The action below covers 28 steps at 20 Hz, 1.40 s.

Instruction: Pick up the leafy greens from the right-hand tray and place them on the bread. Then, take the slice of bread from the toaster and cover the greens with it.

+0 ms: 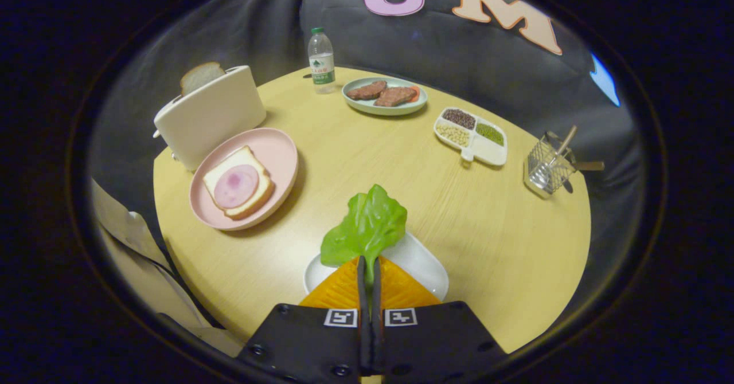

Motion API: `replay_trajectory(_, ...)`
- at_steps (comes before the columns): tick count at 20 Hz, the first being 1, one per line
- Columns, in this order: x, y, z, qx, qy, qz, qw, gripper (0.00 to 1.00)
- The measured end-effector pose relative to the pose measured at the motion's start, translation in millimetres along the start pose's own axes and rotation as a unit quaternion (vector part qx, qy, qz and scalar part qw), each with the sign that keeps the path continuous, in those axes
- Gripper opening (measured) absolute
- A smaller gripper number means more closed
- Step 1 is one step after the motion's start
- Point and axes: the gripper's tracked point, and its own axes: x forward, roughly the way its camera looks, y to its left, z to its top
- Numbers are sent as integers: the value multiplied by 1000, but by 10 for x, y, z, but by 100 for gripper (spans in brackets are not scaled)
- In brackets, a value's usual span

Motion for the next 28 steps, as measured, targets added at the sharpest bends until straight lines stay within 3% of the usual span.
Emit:
replay_trajectory(15,-171,824,833,-38,-51,32,997,4)
replay_trajectory(28,201,2010,1177,-42,-45,130,990,3)
